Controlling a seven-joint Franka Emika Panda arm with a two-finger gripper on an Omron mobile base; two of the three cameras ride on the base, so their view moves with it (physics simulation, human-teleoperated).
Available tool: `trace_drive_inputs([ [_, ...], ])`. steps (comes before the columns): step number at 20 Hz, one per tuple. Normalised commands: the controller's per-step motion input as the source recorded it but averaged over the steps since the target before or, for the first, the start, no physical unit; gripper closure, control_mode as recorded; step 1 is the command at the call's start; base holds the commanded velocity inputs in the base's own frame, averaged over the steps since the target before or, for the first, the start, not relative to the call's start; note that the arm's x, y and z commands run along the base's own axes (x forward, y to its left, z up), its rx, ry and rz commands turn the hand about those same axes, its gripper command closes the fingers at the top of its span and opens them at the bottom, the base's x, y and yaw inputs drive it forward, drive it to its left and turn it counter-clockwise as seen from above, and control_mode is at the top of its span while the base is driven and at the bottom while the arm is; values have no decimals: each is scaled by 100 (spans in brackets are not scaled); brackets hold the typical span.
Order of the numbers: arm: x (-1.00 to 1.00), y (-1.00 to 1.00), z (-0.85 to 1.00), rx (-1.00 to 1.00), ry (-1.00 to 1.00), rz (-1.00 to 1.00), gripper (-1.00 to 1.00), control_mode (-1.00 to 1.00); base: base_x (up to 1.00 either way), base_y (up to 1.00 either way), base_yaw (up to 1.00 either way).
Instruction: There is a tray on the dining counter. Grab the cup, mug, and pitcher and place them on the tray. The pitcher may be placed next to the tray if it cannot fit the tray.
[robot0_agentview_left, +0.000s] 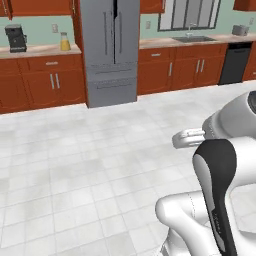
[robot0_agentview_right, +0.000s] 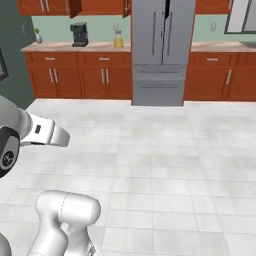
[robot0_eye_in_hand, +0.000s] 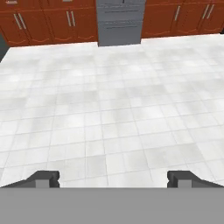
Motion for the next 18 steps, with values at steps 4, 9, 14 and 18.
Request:
trace_drive_inputs([
  [4, 0, 0, 0, 0, 0, 0, -100, 100, 93, 80, -8],
  [9, 0, 0, 0, 0, 0, 0, -100, 100, 98, 44, -9],
  [14, 0, 0, 0, 0, 0, 0, -100, 100, 94, 27, -7],
  [18, 0, 0, 0, 0, 0, 0, -100, 100, 95, 26, -7],
])
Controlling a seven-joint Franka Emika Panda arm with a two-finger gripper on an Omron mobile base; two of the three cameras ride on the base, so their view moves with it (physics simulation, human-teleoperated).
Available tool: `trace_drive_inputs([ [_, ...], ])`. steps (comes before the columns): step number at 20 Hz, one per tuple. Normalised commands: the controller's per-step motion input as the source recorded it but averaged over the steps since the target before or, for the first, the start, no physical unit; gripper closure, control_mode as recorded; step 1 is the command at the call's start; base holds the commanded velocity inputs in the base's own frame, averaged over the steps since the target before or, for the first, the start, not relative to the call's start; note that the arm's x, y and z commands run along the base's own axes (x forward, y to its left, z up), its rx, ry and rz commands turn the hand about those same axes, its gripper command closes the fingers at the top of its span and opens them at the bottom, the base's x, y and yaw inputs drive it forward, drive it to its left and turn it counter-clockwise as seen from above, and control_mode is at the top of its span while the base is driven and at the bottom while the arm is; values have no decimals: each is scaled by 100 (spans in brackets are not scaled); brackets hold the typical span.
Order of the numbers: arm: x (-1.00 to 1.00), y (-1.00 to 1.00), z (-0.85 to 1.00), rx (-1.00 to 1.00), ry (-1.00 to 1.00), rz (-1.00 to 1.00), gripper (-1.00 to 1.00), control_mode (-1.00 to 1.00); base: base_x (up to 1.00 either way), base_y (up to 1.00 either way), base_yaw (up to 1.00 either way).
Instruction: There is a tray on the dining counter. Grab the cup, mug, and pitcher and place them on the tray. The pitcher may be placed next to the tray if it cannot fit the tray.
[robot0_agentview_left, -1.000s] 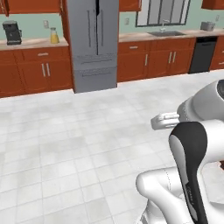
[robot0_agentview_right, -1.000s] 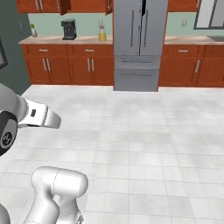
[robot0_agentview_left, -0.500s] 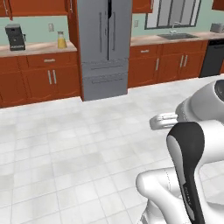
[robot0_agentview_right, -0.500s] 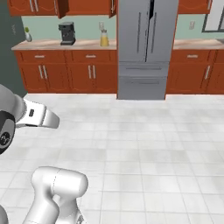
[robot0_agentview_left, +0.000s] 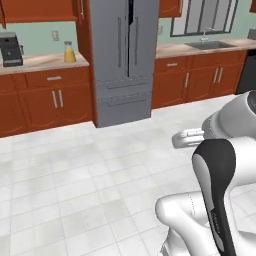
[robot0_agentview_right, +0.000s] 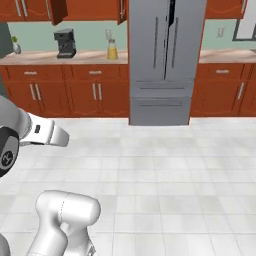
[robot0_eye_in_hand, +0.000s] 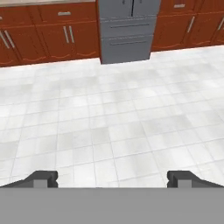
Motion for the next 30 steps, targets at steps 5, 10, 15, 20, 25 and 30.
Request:
trace_drive_inputs([
  [5, 0, 0, 0, 0, 0, 0, -100, 100, 92, 23, -7],
  [10, 0, 0, 0, 0, 0, 0, -100, 100, 89, 43, -6],
  [15, 0, 0, 0, 0, 0, 0, -100, 100, 89, 57, -3],
  [20, 0, 0, 0, 0, 0, 0, -100, 100, 82, 65, -3],
  [25, 0, 0, 0, 0, 0, 0, -100, 100, 84, 64, -3],
  [30, 0, 0, 0, 0, 0, 0, -100, 100, 78, 60, -3],
])
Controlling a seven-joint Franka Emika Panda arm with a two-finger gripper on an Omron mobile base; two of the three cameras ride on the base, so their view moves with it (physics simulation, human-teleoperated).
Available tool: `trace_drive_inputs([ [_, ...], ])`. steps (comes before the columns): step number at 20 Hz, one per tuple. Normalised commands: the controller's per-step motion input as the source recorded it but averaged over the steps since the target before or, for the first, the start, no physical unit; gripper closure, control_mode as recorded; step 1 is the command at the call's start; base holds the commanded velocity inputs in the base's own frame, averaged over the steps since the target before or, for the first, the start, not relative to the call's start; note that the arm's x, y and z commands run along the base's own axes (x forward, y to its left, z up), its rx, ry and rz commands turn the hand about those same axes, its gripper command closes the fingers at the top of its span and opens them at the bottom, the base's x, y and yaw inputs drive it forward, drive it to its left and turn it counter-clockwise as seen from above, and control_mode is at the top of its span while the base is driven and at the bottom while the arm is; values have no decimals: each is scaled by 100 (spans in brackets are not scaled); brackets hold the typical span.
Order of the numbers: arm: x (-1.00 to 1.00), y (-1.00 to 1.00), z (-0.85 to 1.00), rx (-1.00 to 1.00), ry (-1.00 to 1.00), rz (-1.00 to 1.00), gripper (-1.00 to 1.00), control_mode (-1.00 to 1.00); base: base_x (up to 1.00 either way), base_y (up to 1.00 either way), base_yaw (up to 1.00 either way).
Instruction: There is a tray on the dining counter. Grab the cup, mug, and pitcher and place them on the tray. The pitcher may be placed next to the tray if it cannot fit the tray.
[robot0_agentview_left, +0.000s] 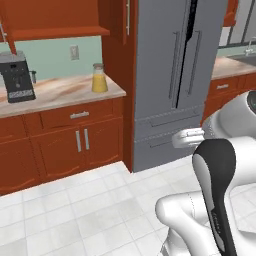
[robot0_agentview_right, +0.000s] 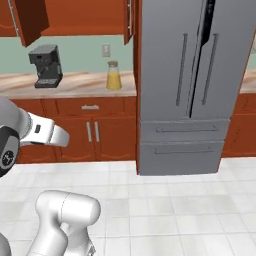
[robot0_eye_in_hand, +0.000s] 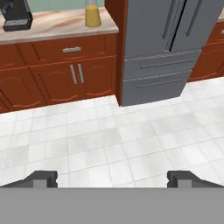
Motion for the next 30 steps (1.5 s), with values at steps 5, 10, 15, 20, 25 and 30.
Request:
trace_drive_inputs([
  [5, 0, 0, 0, 0, 0, 0, -100, 100, 66, 60, -2],
  [10, 0, 0, 0, 0, 0, 0, -100, 100, 67, 54, -2],
  [15, 0, 0, 0, 0, 0, 0, -100, 100, 73, 41, -1],
  [20, 0, 0, 0, 0, 0, 0, -100, 100, 68, 19, 0],
  [25, 0, 0, 0, 0, 0, 0, -100, 100, 64, 3, 0],
  [30, 0, 0, 0, 0, 0, 0, -100, 100, 57, 0, 3],
])
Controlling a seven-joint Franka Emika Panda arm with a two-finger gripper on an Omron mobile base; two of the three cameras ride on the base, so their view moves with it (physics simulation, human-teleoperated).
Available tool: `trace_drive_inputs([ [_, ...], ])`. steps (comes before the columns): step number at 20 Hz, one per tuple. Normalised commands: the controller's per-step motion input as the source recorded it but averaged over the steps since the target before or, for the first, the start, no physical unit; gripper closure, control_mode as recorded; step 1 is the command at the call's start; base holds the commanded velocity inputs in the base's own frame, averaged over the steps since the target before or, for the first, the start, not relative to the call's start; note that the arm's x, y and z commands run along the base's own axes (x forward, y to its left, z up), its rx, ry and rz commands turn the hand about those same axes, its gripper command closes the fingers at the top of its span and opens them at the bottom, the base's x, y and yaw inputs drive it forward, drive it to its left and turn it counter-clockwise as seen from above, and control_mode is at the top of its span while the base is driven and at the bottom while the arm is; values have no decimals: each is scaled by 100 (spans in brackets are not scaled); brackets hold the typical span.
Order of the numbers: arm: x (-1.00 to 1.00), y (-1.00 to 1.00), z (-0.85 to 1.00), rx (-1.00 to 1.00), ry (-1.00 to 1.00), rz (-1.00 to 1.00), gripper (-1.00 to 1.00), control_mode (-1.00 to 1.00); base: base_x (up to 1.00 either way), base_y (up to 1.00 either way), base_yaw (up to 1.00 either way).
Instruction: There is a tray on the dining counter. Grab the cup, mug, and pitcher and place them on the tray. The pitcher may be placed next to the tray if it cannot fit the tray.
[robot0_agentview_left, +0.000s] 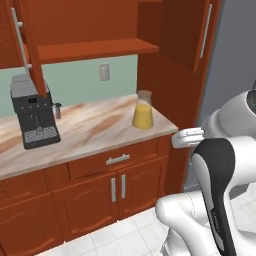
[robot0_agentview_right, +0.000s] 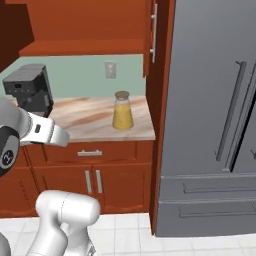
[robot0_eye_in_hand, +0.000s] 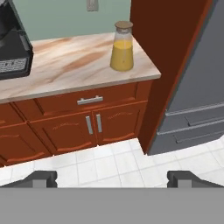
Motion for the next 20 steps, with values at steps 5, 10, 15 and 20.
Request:
trace_drive_inputs([
  [5, 0, 0, 0, 0, 0, 0, -100, 100, 53, 0, 7],
  [10, 0, 0, 0, 0, 0, 0, -100, 100, 60, -13, 3],
  [15, 0, 0, 0, 0, 0, 0, -100, 100, 44, -27, 10],
  [20, 0, 0, 0, 0, 0, 0, -100, 100, 36, -29, 10],
])
